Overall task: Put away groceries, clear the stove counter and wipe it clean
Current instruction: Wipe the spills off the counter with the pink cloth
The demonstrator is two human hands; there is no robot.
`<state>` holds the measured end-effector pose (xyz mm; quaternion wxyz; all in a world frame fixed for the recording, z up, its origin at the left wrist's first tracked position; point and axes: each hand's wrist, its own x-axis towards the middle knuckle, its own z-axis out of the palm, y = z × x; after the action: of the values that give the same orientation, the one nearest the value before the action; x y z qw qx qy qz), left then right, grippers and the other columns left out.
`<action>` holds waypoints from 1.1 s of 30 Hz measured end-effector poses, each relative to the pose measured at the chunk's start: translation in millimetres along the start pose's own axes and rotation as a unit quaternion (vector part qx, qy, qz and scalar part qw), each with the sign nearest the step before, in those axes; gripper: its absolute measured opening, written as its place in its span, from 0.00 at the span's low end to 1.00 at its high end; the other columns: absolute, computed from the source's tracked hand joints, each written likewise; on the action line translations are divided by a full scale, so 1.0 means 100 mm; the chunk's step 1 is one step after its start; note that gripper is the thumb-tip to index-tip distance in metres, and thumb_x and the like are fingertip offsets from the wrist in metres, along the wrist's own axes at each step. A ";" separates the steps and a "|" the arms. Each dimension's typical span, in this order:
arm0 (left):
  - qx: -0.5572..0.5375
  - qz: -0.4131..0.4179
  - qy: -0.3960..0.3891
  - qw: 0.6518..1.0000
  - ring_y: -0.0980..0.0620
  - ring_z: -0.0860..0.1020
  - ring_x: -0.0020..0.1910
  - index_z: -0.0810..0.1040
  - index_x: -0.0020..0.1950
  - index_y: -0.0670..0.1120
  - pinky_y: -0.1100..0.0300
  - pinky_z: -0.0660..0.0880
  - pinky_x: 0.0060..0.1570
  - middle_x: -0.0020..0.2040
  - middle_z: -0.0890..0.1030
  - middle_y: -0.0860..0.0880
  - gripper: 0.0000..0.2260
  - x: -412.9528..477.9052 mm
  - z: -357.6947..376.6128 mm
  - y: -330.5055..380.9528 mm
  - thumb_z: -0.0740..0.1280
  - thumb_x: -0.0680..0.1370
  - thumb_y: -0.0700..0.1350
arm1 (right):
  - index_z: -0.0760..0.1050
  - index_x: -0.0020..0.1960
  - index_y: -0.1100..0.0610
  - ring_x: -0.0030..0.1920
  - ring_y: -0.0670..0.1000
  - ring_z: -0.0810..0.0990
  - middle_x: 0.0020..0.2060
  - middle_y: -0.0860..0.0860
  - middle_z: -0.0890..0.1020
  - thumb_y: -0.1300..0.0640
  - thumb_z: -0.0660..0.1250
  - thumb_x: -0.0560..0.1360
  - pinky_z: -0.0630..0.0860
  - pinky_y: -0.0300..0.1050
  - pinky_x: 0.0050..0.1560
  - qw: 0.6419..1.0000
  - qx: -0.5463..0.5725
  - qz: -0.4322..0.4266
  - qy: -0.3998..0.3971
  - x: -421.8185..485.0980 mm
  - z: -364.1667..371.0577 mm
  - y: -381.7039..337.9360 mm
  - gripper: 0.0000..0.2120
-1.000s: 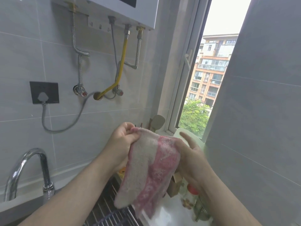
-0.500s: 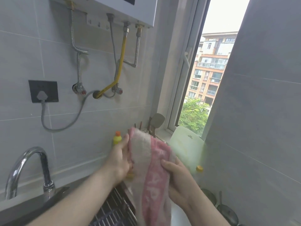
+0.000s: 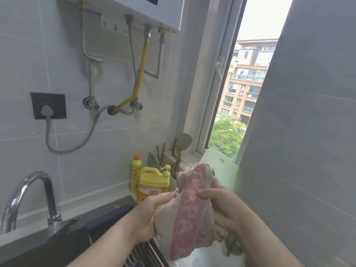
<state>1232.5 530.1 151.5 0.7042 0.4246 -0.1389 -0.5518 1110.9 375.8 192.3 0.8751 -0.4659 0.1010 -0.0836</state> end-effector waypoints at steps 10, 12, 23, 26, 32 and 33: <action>0.060 0.216 0.109 0.968 0.43 0.78 0.50 0.78 0.53 0.42 0.47 0.75 0.53 0.55 0.79 0.39 0.15 0.15 0.01 0.08 0.63 0.74 0.26 | 0.73 0.47 0.54 0.35 0.50 0.79 0.40 0.52 0.80 0.60 0.71 0.70 0.75 0.39 0.25 0.820 -0.499 0.058 0.274 -0.08 -0.03 -0.22 0.09; 0.089 0.238 0.133 0.958 0.45 0.79 0.48 0.79 0.53 0.43 0.51 0.79 0.46 0.54 0.80 0.40 0.15 0.17 0.04 0.13 0.65 0.74 0.27 | 0.69 0.55 0.47 0.43 0.52 0.82 0.45 0.53 0.81 0.52 0.73 0.69 0.82 0.48 0.44 0.801 -0.518 -0.013 0.301 -0.04 -0.10 -0.25 0.19; 0.636 0.311 0.205 0.675 0.48 0.79 0.42 0.83 0.43 0.45 0.55 0.75 0.41 0.40 0.83 0.47 0.06 0.09 0.21 0.74 0.68 0.72 0.37 | 0.81 0.45 0.50 0.42 0.48 0.81 0.41 0.47 0.83 0.59 0.67 0.75 0.73 0.34 0.34 0.733 -0.642 -0.091 0.204 -0.03 0.04 -0.46 0.06; 0.671 0.313 0.217 0.636 0.52 0.78 0.39 0.81 0.41 0.48 0.57 0.74 0.38 0.37 0.81 0.51 0.05 0.08 0.38 1.00 0.66 0.74 0.41 | 0.80 0.41 0.52 0.42 0.53 0.80 0.42 0.54 0.83 0.57 0.64 0.77 0.80 0.51 0.42 0.743 -0.628 -0.088 0.214 0.00 0.14 -0.64 0.08; 0.545 0.307 0.159 0.764 0.50 0.74 0.36 0.75 0.42 0.43 0.55 0.70 0.38 0.36 0.76 0.48 0.10 0.08 0.66 1.30 0.63 0.79 0.48 | 0.79 0.50 0.55 0.54 0.56 0.79 0.51 0.56 0.82 0.55 0.64 0.78 0.77 0.49 0.53 0.820 -0.510 -0.129 0.227 -0.13 0.33 -0.95 0.06; 0.469 0.296 0.125 0.822 0.49 0.76 0.39 0.75 0.45 0.43 0.52 0.73 0.43 0.40 0.77 0.46 0.10 0.08 0.68 1.29 0.62 0.80 0.49 | 0.79 0.51 0.56 0.55 0.57 0.79 0.52 0.58 0.82 0.55 0.65 0.78 0.77 0.51 0.55 0.835 -0.478 -0.154 0.225 -0.16 0.34 -0.96 0.06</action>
<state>1275.1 496.4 286.8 0.5607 0.7073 -0.4114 -0.1272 1098.8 353.8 292.8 0.4726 -0.8040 0.2496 -0.2607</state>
